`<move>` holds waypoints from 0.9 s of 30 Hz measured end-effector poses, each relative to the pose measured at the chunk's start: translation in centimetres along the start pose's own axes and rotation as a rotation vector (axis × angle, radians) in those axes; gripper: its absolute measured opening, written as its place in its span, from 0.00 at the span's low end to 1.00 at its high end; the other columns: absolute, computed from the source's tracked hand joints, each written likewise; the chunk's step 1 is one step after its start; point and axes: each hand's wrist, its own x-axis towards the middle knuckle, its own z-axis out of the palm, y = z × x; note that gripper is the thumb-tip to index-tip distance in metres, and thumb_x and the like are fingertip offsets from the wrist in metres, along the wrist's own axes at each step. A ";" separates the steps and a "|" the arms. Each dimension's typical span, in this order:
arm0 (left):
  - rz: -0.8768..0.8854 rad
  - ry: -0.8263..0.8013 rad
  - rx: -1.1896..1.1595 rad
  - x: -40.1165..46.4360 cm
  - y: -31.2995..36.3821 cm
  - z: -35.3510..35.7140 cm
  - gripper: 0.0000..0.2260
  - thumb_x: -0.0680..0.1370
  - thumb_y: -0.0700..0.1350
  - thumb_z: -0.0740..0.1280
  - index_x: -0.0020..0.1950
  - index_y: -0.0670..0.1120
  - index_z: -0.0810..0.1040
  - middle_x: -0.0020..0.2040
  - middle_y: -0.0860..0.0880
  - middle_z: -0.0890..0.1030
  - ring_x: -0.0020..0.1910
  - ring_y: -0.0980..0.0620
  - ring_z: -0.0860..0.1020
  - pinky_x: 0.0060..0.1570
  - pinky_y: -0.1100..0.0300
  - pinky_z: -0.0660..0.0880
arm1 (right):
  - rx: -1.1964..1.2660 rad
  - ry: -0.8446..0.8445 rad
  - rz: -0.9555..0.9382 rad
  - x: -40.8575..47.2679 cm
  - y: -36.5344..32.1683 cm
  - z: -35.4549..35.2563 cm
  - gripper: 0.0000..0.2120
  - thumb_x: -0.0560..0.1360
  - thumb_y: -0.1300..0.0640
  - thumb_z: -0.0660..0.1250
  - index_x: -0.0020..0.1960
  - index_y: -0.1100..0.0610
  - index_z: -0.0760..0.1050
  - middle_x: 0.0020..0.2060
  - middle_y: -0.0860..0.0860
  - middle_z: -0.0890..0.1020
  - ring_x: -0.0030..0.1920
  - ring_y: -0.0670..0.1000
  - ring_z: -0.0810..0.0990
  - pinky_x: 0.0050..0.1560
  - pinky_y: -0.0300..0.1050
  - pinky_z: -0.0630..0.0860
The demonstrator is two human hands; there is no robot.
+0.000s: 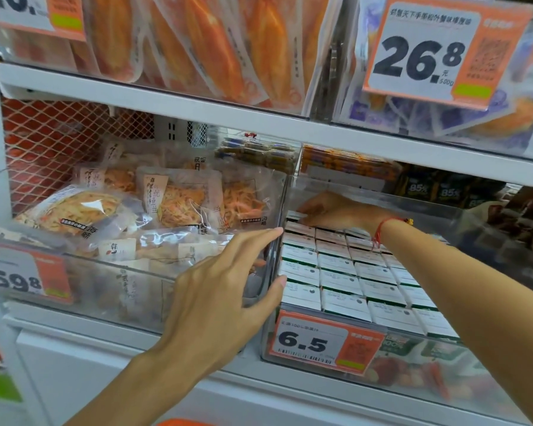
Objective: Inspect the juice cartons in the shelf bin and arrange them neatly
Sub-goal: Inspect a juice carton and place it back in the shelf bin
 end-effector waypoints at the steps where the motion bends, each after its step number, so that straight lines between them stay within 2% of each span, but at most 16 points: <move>1: 0.007 0.003 0.007 0.0 0.0 0.1 0.23 0.76 0.61 0.59 0.71 0.59 0.68 0.63 0.65 0.71 0.44 0.69 0.65 0.34 0.77 0.56 | -0.020 0.053 -0.025 -0.4 -0.2 0.2 0.21 0.78 0.49 0.67 0.69 0.55 0.72 0.66 0.53 0.77 0.64 0.53 0.75 0.60 0.41 0.68; 4: 0.018 0.008 0.014 0.1 -0.1 0.0 0.23 0.76 0.60 0.60 0.71 0.58 0.69 0.63 0.64 0.73 0.43 0.68 0.66 0.34 0.78 0.57 | -0.080 0.349 -0.122 -2.2 -1.1 0.4 0.19 0.80 0.52 0.64 0.69 0.58 0.70 0.65 0.56 0.75 0.64 0.56 0.74 0.56 0.41 0.66; 6: 0.010 -0.003 0.011 0.1 -0.1 0.0 0.23 0.76 0.60 0.61 0.71 0.59 0.68 0.63 0.64 0.74 0.34 0.66 0.68 0.33 0.77 0.57 | -0.113 0.525 -0.140 -4.2 -1.7 0.2 0.19 0.81 0.53 0.63 0.70 0.56 0.67 0.65 0.56 0.73 0.65 0.56 0.71 0.56 0.41 0.65; 7: 0.004 -0.015 0.014 0.0 0.0 0.0 0.22 0.76 0.60 0.62 0.70 0.59 0.68 0.63 0.63 0.74 0.31 0.68 0.69 0.32 0.77 0.57 | -0.138 0.580 -0.157 -5.5 -2.0 0.1 0.19 0.81 0.54 0.62 0.70 0.55 0.66 0.65 0.56 0.73 0.65 0.56 0.71 0.57 0.42 0.66; 9: -0.014 -0.041 0.022 0.1 0.1 -0.1 0.22 0.77 0.58 0.65 0.70 0.59 0.67 0.63 0.61 0.75 0.33 0.73 0.71 0.30 0.75 0.56 | -0.180 0.640 -0.233 -8.4 -2.6 0.3 0.19 0.81 0.54 0.61 0.71 0.56 0.66 0.65 0.56 0.73 0.65 0.57 0.71 0.59 0.46 0.70; 11: -0.043 -0.066 0.048 0.3 0.4 -0.5 0.24 0.77 0.58 0.66 0.71 0.60 0.65 0.65 0.60 0.74 0.32 0.69 0.73 0.29 0.73 0.60 | -0.185 0.652 -0.285 -11.8 -3.4 0.7 0.19 0.82 0.53 0.60 0.70 0.58 0.67 0.64 0.57 0.74 0.61 0.56 0.72 0.57 0.49 0.72; 12: -0.059 -0.088 0.066 0.4 0.8 -0.9 0.24 0.77 0.58 0.65 0.72 0.61 0.64 0.67 0.61 0.73 0.35 0.66 0.76 0.31 0.70 0.65 | -0.173 0.650 -0.304 -13.7 -3.8 1.0 0.19 0.82 0.52 0.58 0.70 0.59 0.67 0.63 0.56 0.74 0.60 0.56 0.73 0.56 0.48 0.72; 14: -0.072 -0.127 0.111 0.4 2.0 -1.8 0.25 0.78 0.59 0.63 0.74 0.59 0.62 0.70 0.60 0.68 0.55 0.59 0.77 0.47 0.60 0.73 | -0.100 0.656 -0.338 -17.5 -4.9 1.4 0.20 0.82 0.51 0.56 0.69 0.59 0.69 0.61 0.54 0.75 0.60 0.53 0.73 0.57 0.42 0.70; 16: -0.093 -0.163 0.107 0.0 4.0 -2.9 0.24 0.79 0.58 0.62 0.74 0.55 0.64 0.73 0.58 0.66 0.68 0.55 0.69 0.62 0.57 0.68 | 0.039 0.682 -0.334 -21.5 -6.2 2.0 0.19 0.82 0.48 0.55 0.67 0.56 0.72 0.59 0.51 0.76 0.59 0.49 0.73 0.56 0.37 0.69; 18: -0.130 -0.260 -0.046 -0.8 6.8 -3.9 0.20 0.81 0.56 0.60 0.72 0.53 0.68 0.71 0.57 0.69 0.70 0.55 0.67 0.68 0.57 0.64 | 0.204 0.697 -0.309 -25.4 -7.6 2.9 0.17 0.82 0.47 0.55 0.65 0.52 0.73 0.56 0.48 0.77 0.56 0.44 0.73 0.55 0.35 0.70; 19: -0.184 -0.333 -0.183 -1.5 8.2 -4.4 0.16 0.82 0.55 0.59 0.69 0.54 0.71 0.68 0.57 0.73 0.68 0.56 0.70 0.67 0.57 0.67 | 0.296 0.679 -0.294 -27.1 -8.2 3.5 0.14 0.82 0.47 0.55 0.63 0.49 0.73 0.55 0.46 0.77 0.55 0.42 0.74 0.54 0.35 0.72; 21: -0.339 -0.432 -0.537 -2.9 11.1 -5.0 0.10 0.84 0.49 0.57 0.56 0.57 0.78 0.54 0.63 0.80 0.56 0.67 0.76 0.56 0.68 0.72 | 0.524 0.619 -0.228 -30.0 -9.4 4.6 0.10 0.80 0.48 0.58 0.59 0.44 0.74 0.54 0.43 0.78 0.55 0.41 0.77 0.53 0.38 0.76; 22: -0.396 -0.451 -0.681 -3.6 12.1 -5.2 0.13 0.84 0.44 0.57 0.49 0.57 0.79 0.46 0.65 0.82 0.48 0.71 0.78 0.48 0.75 0.72 | 0.651 0.592 -0.188 -31.1 -9.8 5.0 0.10 0.79 0.48 0.59 0.57 0.45 0.75 0.54 0.43 0.79 0.54 0.42 0.79 0.51 0.41 0.78; 23: -0.445 -0.471 -0.777 -4.4 12.7 -5.3 0.16 0.83 0.41 0.57 0.45 0.57 0.80 0.41 0.64 0.83 0.44 0.71 0.79 0.43 0.76 0.72 | 0.761 0.580 -0.155 -32.0 -10.2 5.5 0.10 0.77 0.48 0.60 0.56 0.46 0.77 0.52 0.44 0.81 0.53 0.44 0.81 0.49 0.41 0.79; 25: -0.521 -0.532 -0.865 -5.9 12.9 -5.2 0.13 0.81 0.39 0.60 0.46 0.55 0.81 0.43 0.58 0.85 0.44 0.64 0.81 0.44 0.70 0.76 | 0.904 0.567 -0.132 -33.3 -10.5 6.2 0.12 0.75 0.49 0.62 0.54 0.51 0.79 0.47 0.45 0.84 0.49 0.44 0.82 0.46 0.35 0.78; 27: -0.556 -0.580 -0.925 -7.3 12.8 -5.4 0.08 0.80 0.41 0.64 0.50 0.54 0.80 0.44 0.56 0.86 0.45 0.60 0.83 0.45 0.65 0.77 | 0.945 0.514 -0.116 -34.0 -10.5 6.8 0.12 0.74 0.50 0.63 0.53 0.54 0.79 0.45 0.45 0.84 0.48 0.42 0.82 0.46 0.34 0.78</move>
